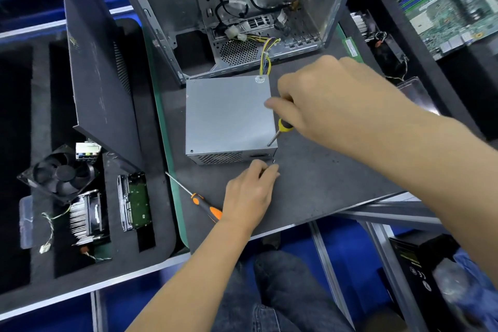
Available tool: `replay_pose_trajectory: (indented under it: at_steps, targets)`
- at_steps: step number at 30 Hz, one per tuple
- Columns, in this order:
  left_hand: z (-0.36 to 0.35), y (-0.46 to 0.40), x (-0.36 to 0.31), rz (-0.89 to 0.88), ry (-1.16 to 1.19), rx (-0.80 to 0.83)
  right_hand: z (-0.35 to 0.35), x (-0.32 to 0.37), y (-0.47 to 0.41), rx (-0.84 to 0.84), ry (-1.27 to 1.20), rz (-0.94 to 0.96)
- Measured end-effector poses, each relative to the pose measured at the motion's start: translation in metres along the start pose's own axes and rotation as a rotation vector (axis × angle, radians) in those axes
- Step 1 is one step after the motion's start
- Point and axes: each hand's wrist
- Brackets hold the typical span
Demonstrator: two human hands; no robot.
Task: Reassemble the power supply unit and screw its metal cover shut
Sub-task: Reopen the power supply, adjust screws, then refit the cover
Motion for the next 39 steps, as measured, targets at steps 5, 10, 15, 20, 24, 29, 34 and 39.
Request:
replay_pose_trajectory:
  at_steps: [5, 10, 15, 20, 24, 29, 34, 39]
  targets:
    - [-0.007, -0.011, 0.001, -0.005, -0.171, 0.086, 0.001, -0.004, 0.009, 0.104, -0.176, 0.063]
    - [-0.009, -0.011, -0.002, 0.032, -0.165, 0.117, 0.004, -0.007, 0.008, 0.101, -0.212, 0.073]
    - [-0.008, -0.010, -0.007, 0.087, -0.150, 0.120, 0.000, -0.008, 0.005, 0.023, -0.128, -0.010]
    - [-0.009, -0.010, -0.008, 0.101, -0.173, 0.074, -0.006, -0.010, 0.008, -0.020, -0.200, -0.010]
    - [-0.014, -0.010, -0.006, 0.099, -0.157, 0.017, -0.010, -0.012, 0.009, -0.086, -0.236, 0.004]
    - [-0.016, -0.010, -0.008, 0.099, -0.130, -0.024, -0.009, -0.014, 0.011, -0.082, -0.412, 0.130]
    - [0.002, 0.005, -0.012, 0.076, 0.240, -0.103, -0.013, -0.010, 0.007, -0.118, -0.372, 0.065]
    - [0.053, 0.023, -0.008, 0.638, 1.149, -0.142, -0.021, -0.015, 0.006, -0.439, -0.495, -0.046]
Point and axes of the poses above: each hand's wrist, its own y-axis away from the middle knuckle, its own z-axis out of the back of the hand, x = y × z, and after that the axes turned 12 degrees about x, right-handed
